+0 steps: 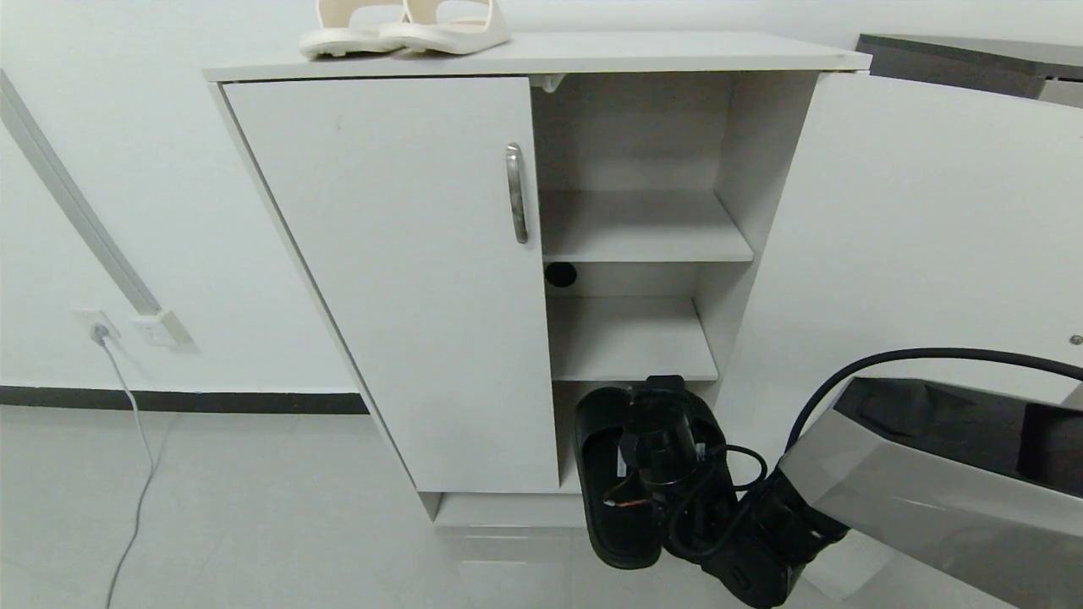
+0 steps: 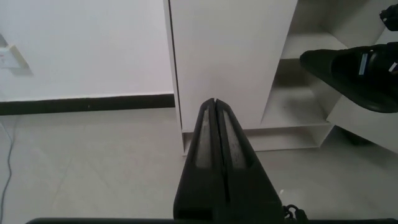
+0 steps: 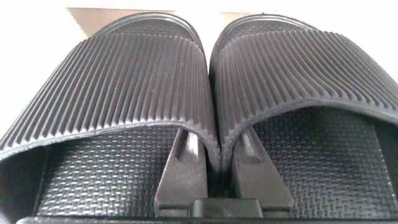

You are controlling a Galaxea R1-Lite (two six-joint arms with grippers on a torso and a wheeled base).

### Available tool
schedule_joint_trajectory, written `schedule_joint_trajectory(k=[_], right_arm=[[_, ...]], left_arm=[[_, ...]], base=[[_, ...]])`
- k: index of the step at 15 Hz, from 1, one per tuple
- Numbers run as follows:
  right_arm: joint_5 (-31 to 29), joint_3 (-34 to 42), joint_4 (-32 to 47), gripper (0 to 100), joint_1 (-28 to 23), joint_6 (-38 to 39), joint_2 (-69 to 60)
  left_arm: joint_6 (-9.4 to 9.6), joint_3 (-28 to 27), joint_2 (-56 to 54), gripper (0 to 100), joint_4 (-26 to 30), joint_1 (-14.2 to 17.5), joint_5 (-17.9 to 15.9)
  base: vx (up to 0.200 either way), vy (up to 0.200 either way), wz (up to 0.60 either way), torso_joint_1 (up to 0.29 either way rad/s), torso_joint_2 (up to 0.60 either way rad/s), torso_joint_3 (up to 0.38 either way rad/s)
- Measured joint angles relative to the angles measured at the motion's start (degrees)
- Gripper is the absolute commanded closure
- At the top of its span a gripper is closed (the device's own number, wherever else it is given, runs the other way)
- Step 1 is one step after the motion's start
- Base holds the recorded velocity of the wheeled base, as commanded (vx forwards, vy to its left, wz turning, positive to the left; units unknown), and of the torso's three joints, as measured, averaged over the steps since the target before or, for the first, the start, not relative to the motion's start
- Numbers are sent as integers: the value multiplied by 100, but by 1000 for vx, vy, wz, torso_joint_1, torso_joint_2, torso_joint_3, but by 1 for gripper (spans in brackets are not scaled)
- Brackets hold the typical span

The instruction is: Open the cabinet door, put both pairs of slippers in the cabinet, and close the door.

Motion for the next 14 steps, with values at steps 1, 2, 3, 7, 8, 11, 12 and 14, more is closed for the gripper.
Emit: schedule_joint_trajectory(k=[1, 2, 3, 7, 8, 11, 12, 14], right_arm=[[1, -16, -12, 100, 17, -4, 0], [-5, -22, -24, 100, 17, -9, 0], [-24, -22, -22, 100, 13, -20, -2], [-391, 2, -690, 100, 17, -516, -5], [-412, 35, -1123, 100, 4, -701, 27], [-427, 160, -2171, 100, -83, -1325, 243], [-429, 174, -2185, 100, -102, -1349, 300], [-427, 185, -2198, 100, -112, -1353, 354]], left_arm=[[-2, 0, 1, 100, 0, 0, 2], [-2, 0, 1, 100, 0, 0, 2], [-2, 0, 1, 100, 0, 0, 5], [-13, 0, 1, 100, 0, 0, 16], [-13, 0, 1, 100, 0, 0, 11], [-11, 0, 4, 100, 0, 0, 11], [-13, 0, 4, 100, 0, 0, 13], [-11, 0, 4, 100, 0, 0, 11]], base=[[0, 0, 0, -2, 2, -198], [0, 0, 0, 2, 2, -193], [0, 0, 0, 7, 2, -203], [0, 0, 0, 1, 1, -81], [0, 0, 0, 0, 0, 0], [0, 0, 0, 0, 0, 0], [0, 0, 0, 0, 0, 0], [0, 0, 0, 0, 0, 0]])
